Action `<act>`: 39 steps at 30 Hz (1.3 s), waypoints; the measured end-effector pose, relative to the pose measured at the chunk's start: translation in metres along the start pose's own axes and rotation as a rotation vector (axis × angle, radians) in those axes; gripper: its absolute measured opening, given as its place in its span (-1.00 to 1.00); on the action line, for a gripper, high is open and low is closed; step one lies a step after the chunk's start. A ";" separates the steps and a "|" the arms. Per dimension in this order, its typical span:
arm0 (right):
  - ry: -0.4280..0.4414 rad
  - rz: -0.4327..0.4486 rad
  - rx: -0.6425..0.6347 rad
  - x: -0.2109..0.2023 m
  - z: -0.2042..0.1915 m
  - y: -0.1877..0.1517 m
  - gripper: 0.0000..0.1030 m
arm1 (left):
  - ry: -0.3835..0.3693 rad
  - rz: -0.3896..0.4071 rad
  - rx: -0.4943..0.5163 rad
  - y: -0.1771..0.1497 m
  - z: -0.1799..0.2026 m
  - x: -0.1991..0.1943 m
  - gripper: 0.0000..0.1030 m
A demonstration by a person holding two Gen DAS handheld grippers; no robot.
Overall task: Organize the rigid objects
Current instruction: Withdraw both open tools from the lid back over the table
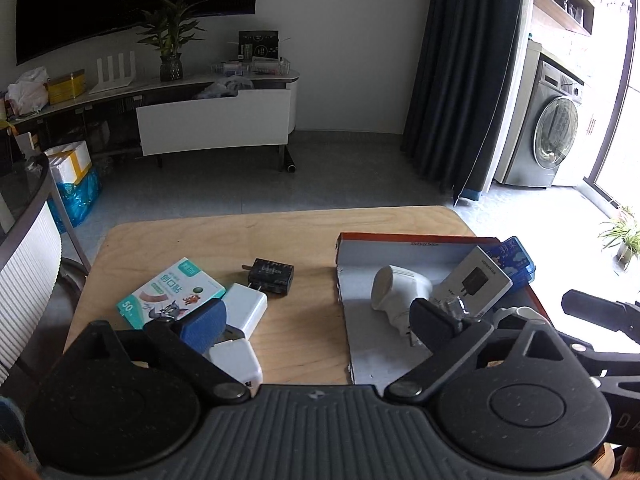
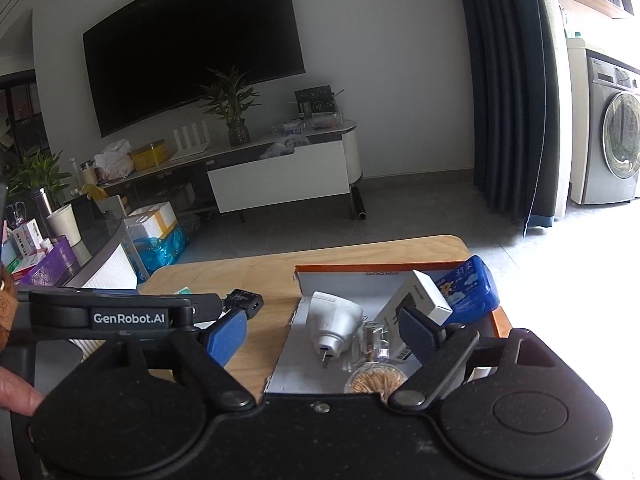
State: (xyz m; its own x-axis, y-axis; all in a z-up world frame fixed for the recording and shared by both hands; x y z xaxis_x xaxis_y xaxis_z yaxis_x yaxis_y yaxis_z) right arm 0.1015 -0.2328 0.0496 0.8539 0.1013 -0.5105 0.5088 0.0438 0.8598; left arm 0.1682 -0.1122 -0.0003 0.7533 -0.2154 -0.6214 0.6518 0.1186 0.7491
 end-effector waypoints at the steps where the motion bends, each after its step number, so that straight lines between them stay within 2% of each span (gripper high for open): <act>1: 0.004 -0.003 -0.004 0.001 -0.003 0.000 0.91 | 0.005 0.000 -0.004 0.000 -0.003 -0.001 0.96; 18: 0.073 -0.035 -0.078 0.015 -0.053 0.002 0.92 | 0.047 0.001 -0.079 -0.009 -0.053 -0.012 0.97; 39: 0.125 -0.082 -0.128 0.032 -0.085 -0.005 0.92 | 0.123 -0.032 -0.172 -0.025 -0.113 -0.012 0.97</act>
State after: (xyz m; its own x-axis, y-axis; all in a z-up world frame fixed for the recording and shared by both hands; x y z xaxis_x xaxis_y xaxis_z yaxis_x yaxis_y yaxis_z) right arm 0.1173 -0.1451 0.0300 0.7857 0.2146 -0.5801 0.5512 0.1826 0.8141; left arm 0.1523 -0.0032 -0.0376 0.7299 -0.1028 -0.6758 0.6733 0.2793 0.6846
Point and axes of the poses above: each gripper's, at about its wrist camera, not at the fingertips, and x roughly the way its jaws point, z to its right, y to its top, the point moved 4 cm from there along x, roughly the way its jaws point, and after that the axes turned 12 degrees about -x, right-handed, at the moved point
